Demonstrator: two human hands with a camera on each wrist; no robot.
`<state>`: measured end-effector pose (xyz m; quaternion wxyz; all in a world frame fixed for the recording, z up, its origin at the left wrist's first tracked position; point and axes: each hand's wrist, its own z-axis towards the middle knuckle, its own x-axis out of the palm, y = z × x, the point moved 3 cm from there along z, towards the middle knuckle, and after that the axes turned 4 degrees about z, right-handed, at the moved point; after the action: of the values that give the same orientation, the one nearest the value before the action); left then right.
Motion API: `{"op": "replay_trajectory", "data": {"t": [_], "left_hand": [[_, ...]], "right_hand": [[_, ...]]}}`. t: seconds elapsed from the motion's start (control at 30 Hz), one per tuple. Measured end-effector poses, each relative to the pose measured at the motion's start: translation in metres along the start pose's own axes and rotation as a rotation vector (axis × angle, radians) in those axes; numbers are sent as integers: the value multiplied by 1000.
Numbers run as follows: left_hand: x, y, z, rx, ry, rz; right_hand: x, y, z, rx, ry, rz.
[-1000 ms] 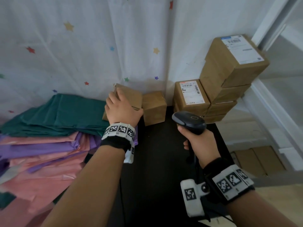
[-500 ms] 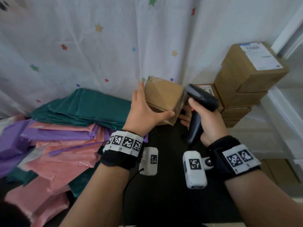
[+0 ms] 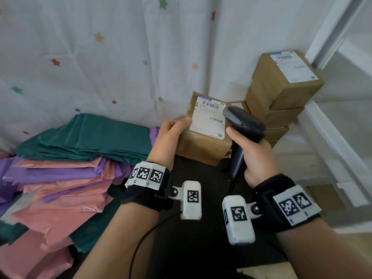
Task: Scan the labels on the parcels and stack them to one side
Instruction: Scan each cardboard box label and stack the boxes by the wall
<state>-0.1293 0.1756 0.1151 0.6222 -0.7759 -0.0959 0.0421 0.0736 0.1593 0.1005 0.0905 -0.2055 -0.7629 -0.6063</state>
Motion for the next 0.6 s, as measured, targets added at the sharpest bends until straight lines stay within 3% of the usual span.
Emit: {"op": "replay_trajectory", "data": {"t": [0.1,0.2,0.27,0.4,0.6], "left_hand": [[7,9,0,-83,140,-110],[10,15,-3,-117,295,-80],[11,18,-3,-125,322,-47],[12,23,3,-144,289,-46],[-2,37,18,-85,80,65]], "right_hand": [[-5,2,-3,-41,-2,-60],[-12,8,-4,-116,-18,-111],[-15,11,-4,-152,-24,-168],[-15,13,-6,-221,-44,-329],[-6,6,-16,-233,-11,-423]]}}
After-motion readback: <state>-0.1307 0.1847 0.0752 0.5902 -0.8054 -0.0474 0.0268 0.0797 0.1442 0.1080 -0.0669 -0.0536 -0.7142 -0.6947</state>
